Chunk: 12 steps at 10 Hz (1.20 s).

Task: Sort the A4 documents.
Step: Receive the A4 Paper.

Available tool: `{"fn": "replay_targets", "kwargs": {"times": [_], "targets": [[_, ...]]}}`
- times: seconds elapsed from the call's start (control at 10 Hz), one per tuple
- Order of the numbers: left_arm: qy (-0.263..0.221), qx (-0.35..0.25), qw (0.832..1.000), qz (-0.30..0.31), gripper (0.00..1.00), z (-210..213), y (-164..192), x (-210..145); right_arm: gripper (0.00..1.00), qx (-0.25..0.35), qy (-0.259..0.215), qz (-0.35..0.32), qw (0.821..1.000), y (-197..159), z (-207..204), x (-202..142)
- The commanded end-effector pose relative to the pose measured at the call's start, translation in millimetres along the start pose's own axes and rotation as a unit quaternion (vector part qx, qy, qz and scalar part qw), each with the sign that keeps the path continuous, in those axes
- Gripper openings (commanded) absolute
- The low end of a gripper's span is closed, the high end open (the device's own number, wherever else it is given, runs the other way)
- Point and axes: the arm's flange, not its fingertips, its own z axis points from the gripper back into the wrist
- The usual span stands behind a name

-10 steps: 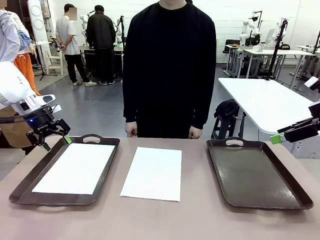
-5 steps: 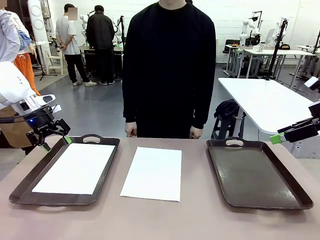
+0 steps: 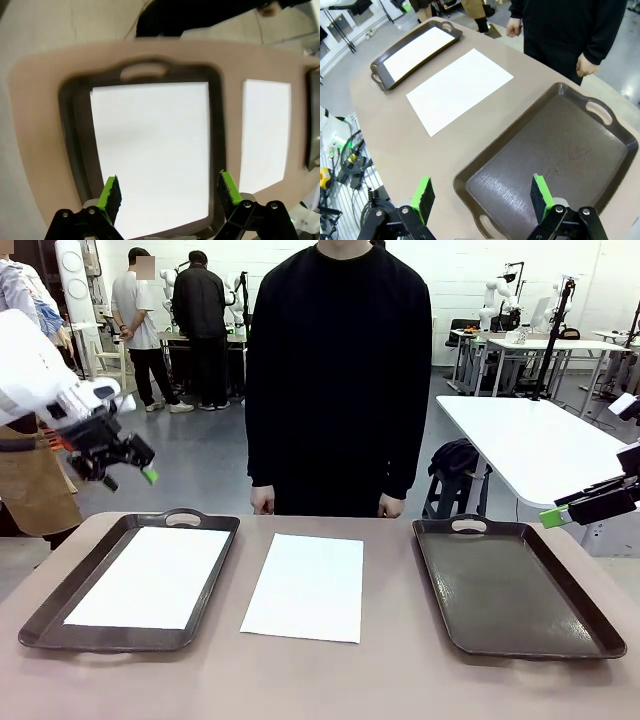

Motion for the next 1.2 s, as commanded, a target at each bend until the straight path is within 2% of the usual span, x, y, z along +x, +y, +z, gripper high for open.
{"fn": "replay_targets", "kwargs": {"times": [0.0,0.3,0.5,0.6,0.7,0.8,0.9,1.1], "targets": [[-0.093,-0.037,0.994,-0.039,1.0,31,-14,-38,1.0,0.009,-0.011,0.004,1.0,-3,-2,1],[-0.151,-0.098,0.976,-0.119,1.0,65,-40,-79,1.0,0.009,-0.011,0.004,1.0,-3,-2,1],[-0.182,-0.122,0.966,-0.137,1.0,88,-43,-100,1.0,0.009,-0.011,0.004,1.0,-3,-2,1],[-0.165,-0.14,0.963,-0.158,1.0,86,-45,-111,1.0,0.009,-0.011,0.004,1.0,-3,-2,1],[-0.135,-0.148,0.957,-0.21,1.0,85,-49,-118,1.0,0.009,-0.011,0.004,1.0,-3,-2,1],[-0.105,-0.136,0.947,-0.272,1.0,88,-55,-122,1.0,0.009,-0.011,0.004,1.0,-3,-2,1],[-0.099,-0.113,0.939,-0.309,1.0,95,-59,-125,1.0,0.009,-0.011,0.004,1.0,-3,-2,1],[-0.106,-0.11,0.938,-0.31,1.0,100,-56,-131,1.0,0.009,-0.011,0.004,1.0,-3,-2,1]]}}
